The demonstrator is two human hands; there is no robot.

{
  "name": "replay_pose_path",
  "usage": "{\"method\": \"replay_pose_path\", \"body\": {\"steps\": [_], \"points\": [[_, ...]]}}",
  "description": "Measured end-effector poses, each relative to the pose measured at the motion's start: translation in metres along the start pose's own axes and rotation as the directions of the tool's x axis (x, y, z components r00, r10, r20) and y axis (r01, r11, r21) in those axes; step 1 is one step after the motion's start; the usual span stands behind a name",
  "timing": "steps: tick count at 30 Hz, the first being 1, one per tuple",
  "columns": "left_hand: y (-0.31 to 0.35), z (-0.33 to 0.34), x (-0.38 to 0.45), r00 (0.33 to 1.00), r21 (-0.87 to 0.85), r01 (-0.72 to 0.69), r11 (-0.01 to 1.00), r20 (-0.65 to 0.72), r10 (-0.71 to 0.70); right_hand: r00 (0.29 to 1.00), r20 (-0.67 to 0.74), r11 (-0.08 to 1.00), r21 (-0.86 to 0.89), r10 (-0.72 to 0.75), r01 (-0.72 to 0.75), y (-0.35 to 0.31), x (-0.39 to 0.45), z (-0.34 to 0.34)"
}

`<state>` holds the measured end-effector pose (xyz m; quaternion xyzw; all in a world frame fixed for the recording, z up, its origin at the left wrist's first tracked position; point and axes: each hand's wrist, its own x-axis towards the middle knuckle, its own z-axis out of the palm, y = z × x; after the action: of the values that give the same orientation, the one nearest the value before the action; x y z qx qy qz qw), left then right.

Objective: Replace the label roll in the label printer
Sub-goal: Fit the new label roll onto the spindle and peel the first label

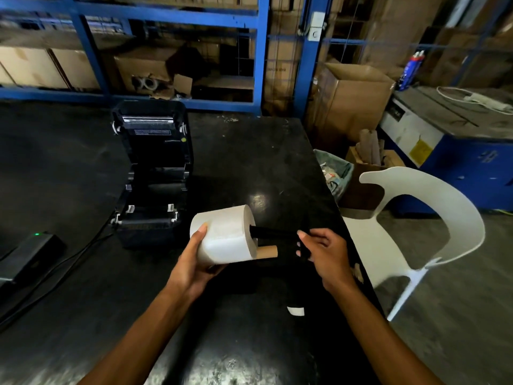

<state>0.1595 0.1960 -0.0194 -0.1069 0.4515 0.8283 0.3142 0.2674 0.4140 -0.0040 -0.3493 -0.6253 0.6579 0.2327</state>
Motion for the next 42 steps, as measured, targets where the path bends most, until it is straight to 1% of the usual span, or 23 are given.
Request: {"method": "replay_pose_path", "body": {"steps": [2, 4, 7, 10, 13, 18, 22, 28, 31, 33, 36, 42], "points": [[0.002, 0.002, -0.001, 1.000, 0.046, -0.022, 0.999, 0.015, 0.022, 0.988, 0.007, 0.984, -0.090, -0.153, 0.153, -0.005, -0.001, 0.002], [0.003, 0.004, -0.002, 0.999, 0.081, -0.042, 0.996, 0.024, 0.040, 0.968, 0.045, 0.955, -0.157, -0.247, 0.251, -0.007, -0.002, 0.008], [0.000, 0.009, -0.005, 0.996, 0.104, -0.084, 0.991, 0.037, 0.081, 0.957, 0.069, 0.937, -0.195, -0.282, 0.291, -0.002, -0.007, 0.019], [-0.002, 0.015, -0.007, 0.989, 0.139, -0.138, 0.981, 0.062, 0.131, 0.955, 0.062, 0.938, -0.179, -0.289, 0.295, 0.005, -0.012, 0.031], [-0.004, 0.019, -0.009, 0.987, 0.162, -0.156, 0.974, 0.071, 0.146, 0.944, 0.096, 0.920, -0.213, -0.315, 0.329, 0.006, -0.020, 0.043], [-0.007, 0.019, -0.009, 0.990, 0.142, -0.136, 0.981, 0.049, 0.130, 0.942, 0.149, 0.913, -0.241, -0.299, 0.328, 0.011, -0.028, 0.058], [-0.008, 0.018, -0.009, 0.989, 0.150, -0.149, 0.977, 0.030, 0.146, 0.946, 0.204, 0.932, -0.213, -0.253, 0.295, 0.017, -0.034, 0.061], [-0.009, 0.014, -0.004, 0.988, 0.152, -0.154, 0.976, 0.033, 0.150, 0.952, 0.239, 0.946, -0.215, -0.192, 0.244, 0.028, -0.038, 0.069], [-0.010, 0.013, 0.000, 0.987, 0.158, -0.161, 0.974, 0.010, 0.161, 0.952, 0.268, 0.956, -0.208, -0.146, 0.205, 0.029, -0.039, 0.069], [-0.010, 0.013, 0.002, 0.986, 0.162, -0.163, 0.973, 0.004, 0.165, 0.944, 0.297, 0.957, -0.200, -0.146, 0.211, 0.026, -0.041, 0.068], [-0.011, 0.016, 0.003, 0.987, 0.168, -0.159, 0.973, 0.024, 0.157, 0.926, 0.332, 0.936, -0.233, -0.178, 0.263, 0.024, -0.042, 0.067], [-0.013, 0.020, 0.007, 0.988, 0.148, -0.152, 0.977, 0.037, 0.148, 0.911, 0.387, 0.935, -0.250, -0.141, 0.251, 0.014, -0.036, 0.061]]}}
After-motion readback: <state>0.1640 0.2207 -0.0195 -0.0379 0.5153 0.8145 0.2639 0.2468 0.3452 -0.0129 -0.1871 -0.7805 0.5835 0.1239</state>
